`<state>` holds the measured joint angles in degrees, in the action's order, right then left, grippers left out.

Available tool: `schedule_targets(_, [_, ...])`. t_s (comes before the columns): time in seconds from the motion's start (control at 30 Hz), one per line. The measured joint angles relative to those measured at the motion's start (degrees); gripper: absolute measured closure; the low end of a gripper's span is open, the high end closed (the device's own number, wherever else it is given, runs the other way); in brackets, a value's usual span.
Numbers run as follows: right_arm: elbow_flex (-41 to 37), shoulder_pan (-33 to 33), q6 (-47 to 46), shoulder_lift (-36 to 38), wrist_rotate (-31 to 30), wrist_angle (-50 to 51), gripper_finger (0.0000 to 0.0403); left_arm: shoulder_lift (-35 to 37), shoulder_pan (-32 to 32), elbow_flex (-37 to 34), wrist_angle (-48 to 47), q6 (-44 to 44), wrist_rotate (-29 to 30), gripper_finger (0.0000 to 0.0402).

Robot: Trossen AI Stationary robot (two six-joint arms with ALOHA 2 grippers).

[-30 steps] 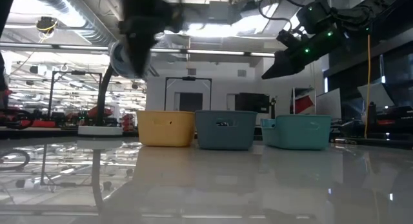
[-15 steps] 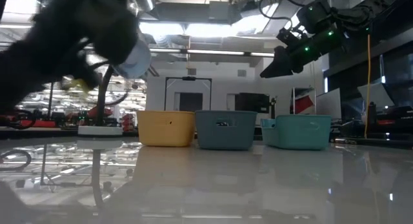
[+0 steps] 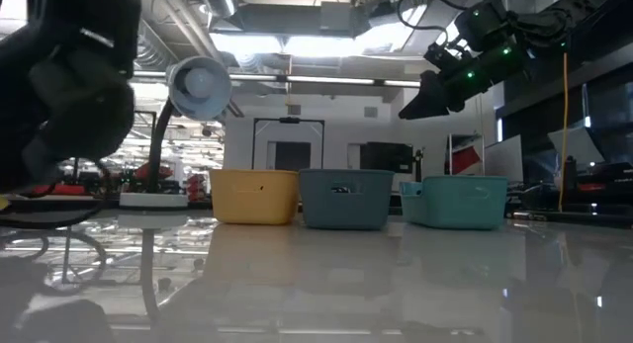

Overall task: Sort batteries
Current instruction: Put the silver battery into the yellow bin

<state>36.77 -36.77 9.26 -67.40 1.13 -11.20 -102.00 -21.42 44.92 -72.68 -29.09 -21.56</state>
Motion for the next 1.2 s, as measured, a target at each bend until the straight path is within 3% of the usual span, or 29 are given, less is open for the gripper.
schedule_targets(0.5, [0.0,0.0,0.0,0.0,0.0,0.3,0.0230,0.0,-3.2,-4.7,1.6,5.5,-2.2,0.0249])
schedule_targets(0.73, [0.0,0.0,0.0,0.0,0.0,0.3,0.0230,-0.1,-4.0,-5.0,6.9,0.1,-2.5,0.0249])
schedule_targets(0.9, [0.0,0.0,0.0,0.0,0.0,0.5,0.0230,0.0,-3.6,-5.9,11.3,-6.0,-6.3,0.0249])
schedule_targets(1.2, [0.1,0.0,0.0,0.0,0.0,0.7,0.0230,0.4,-3.6,-6.2,11.2,-9.6,-6.7,0.0249])
